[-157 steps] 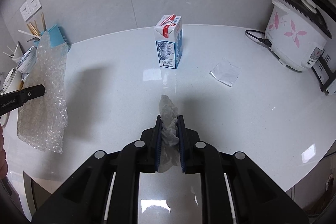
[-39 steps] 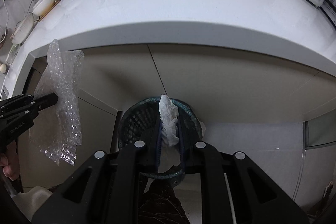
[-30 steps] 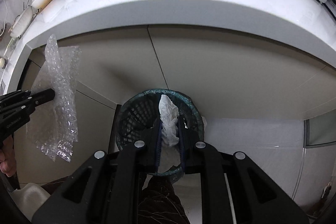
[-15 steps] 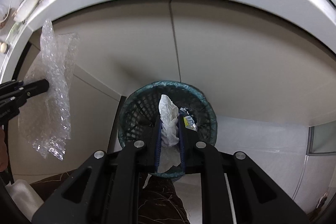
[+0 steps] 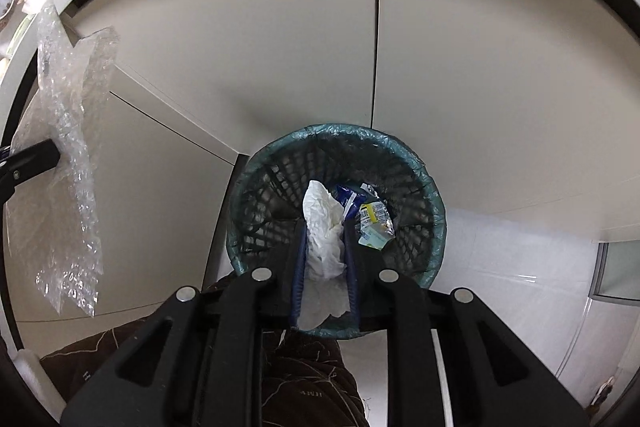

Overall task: Collect trash
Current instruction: 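Open the right tool to drop the tissue into the bin, then lower the bubble wrap into the bin and open the left tool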

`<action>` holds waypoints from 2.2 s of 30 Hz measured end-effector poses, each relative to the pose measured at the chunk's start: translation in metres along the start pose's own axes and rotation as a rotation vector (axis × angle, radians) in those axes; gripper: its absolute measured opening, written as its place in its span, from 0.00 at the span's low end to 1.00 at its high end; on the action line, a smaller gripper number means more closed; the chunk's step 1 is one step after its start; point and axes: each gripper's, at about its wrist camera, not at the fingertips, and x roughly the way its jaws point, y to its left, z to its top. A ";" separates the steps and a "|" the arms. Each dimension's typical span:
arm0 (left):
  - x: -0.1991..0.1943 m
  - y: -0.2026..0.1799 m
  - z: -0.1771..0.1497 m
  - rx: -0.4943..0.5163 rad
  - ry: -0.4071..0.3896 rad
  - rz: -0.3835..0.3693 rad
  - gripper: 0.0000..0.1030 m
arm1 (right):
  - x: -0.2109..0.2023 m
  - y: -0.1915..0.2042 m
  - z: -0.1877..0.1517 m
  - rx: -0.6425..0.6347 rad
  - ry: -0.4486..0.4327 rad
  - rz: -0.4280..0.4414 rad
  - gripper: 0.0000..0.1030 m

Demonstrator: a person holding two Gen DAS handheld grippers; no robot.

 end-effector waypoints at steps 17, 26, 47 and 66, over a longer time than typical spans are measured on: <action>0.010 -0.005 0.006 0.073 0.041 -0.014 0.14 | -0.019 -0.025 -0.006 0.086 -0.097 -0.050 0.91; 0.022 -0.010 0.007 0.162 0.084 -0.053 0.14 | -0.037 -0.069 -0.021 0.193 -0.137 -0.115 0.92; 0.062 -0.018 0.001 0.247 0.155 -0.099 0.23 | -0.061 -0.116 -0.052 0.314 -0.143 -0.188 0.92; 0.055 0.003 0.004 0.249 0.110 -0.015 0.86 | -0.060 -0.122 -0.053 0.334 -0.144 -0.176 0.92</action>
